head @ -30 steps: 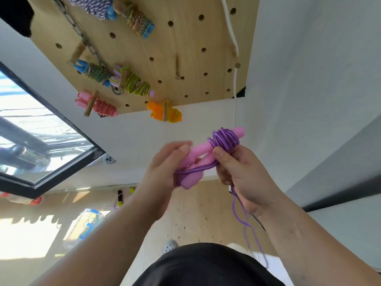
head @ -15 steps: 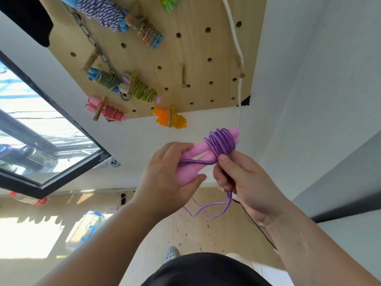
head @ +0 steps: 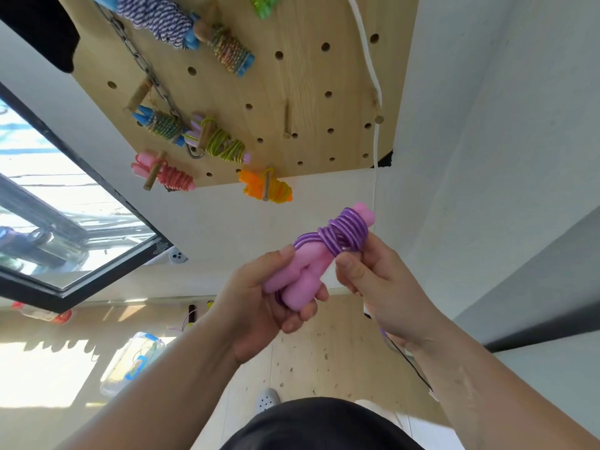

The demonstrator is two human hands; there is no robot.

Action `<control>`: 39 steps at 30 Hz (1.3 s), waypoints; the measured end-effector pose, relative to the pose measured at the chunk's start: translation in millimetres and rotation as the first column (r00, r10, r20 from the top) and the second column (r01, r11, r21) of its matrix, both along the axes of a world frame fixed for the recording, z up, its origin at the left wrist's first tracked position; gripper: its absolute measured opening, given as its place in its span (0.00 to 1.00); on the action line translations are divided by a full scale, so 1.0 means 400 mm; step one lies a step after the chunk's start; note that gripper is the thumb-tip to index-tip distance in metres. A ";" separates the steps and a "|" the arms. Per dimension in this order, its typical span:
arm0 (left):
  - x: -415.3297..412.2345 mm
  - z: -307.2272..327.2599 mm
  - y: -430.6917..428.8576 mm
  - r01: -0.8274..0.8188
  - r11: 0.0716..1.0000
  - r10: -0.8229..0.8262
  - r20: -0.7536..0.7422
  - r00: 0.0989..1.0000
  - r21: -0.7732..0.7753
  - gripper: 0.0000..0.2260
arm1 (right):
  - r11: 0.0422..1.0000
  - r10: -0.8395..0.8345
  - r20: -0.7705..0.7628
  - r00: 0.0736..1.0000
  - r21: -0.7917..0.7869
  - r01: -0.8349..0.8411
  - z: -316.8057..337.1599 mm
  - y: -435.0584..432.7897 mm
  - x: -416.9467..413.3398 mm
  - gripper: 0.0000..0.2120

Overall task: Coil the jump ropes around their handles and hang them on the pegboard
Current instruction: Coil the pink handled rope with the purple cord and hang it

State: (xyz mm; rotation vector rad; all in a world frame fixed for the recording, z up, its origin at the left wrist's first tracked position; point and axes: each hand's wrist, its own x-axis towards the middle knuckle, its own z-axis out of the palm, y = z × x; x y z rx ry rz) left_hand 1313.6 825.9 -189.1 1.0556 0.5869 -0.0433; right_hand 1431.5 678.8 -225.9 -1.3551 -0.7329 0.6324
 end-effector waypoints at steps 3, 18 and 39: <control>0.004 -0.008 0.003 0.082 0.961 -0.082 0.014 0.997 -0.264 0.27 | 0.999 -0.047 0.052 0.998 0.021 0.046 0.004 0.006 0.002 0.08; 0.000 -0.004 0.061 0.073 0.997 -0.074 -0.085 0.994 -0.011 0.20 | 0.923 0.349 -0.056 0.935 -0.150 -0.354 0.004 -0.037 0.085 0.21; 0.035 -0.088 0.026 -0.090 -0.195 -0.118 0.068 0.991 0.977 0.29 | 0.953 -0.209 -0.210 0.955 -0.261 0.151 0.004 0.065 -0.011 0.22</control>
